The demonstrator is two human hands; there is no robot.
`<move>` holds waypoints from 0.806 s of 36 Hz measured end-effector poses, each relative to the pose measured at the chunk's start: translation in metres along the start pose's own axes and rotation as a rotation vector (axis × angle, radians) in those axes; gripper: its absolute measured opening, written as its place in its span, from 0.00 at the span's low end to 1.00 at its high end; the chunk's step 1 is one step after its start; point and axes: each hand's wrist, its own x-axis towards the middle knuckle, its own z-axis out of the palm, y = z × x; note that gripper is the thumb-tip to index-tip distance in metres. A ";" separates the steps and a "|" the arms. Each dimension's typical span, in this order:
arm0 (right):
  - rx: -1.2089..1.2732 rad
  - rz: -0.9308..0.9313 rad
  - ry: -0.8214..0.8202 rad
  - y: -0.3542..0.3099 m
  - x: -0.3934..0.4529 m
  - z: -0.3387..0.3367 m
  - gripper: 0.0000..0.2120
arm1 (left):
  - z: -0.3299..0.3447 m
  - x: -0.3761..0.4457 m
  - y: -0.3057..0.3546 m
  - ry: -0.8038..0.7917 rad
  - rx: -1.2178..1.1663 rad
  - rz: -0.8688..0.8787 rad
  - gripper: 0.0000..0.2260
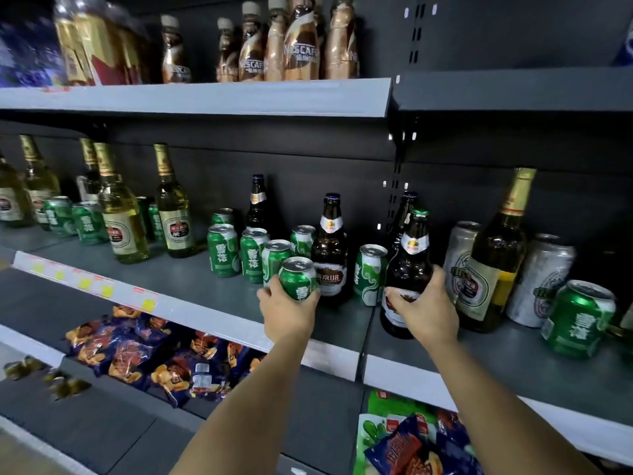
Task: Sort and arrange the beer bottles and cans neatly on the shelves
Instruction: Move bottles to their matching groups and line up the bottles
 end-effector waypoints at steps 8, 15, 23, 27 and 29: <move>0.009 -0.002 0.007 0.001 0.000 0.001 0.41 | -0.003 0.016 0.001 -0.015 0.052 0.029 0.38; 0.024 0.006 0.020 0.004 0.000 0.005 0.40 | 0.001 0.015 0.004 0.081 0.119 0.140 0.41; 0.026 0.002 0.019 0.007 0.001 0.006 0.41 | 0.010 0.007 0.007 0.364 0.252 0.603 0.36; 0.040 0.012 0.032 0.007 0.002 0.009 0.41 | 0.028 -0.016 0.035 0.216 0.036 0.865 0.30; 0.041 0.011 0.034 0.008 0.002 0.009 0.42 | 0.036 -0.025 0.048 0.062 -0.071 0.715 0.33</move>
